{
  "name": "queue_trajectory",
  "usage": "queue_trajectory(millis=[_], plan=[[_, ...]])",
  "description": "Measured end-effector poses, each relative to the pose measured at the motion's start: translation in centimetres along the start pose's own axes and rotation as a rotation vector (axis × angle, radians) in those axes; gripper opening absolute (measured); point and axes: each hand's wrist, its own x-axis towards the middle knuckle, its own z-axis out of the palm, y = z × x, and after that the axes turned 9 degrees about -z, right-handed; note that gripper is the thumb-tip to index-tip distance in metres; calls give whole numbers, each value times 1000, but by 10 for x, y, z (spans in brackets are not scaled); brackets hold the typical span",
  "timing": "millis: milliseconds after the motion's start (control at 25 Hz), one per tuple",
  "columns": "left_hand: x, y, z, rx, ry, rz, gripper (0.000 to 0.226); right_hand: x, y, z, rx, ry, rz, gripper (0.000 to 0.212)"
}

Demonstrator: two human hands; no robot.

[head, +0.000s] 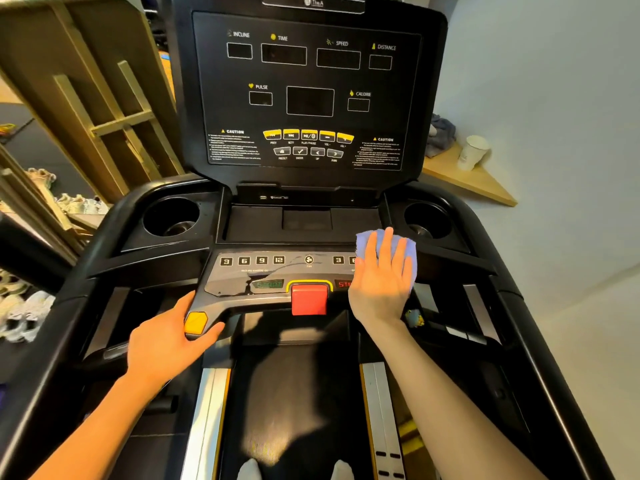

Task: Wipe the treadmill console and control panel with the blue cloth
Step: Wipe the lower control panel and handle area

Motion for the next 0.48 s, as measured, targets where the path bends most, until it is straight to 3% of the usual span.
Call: queue_trajectory(millis=[480], plan=[[2, -6, 7, -38, 47, 23, 93, 2, -66, 10, 15, 43, -99, 54]])
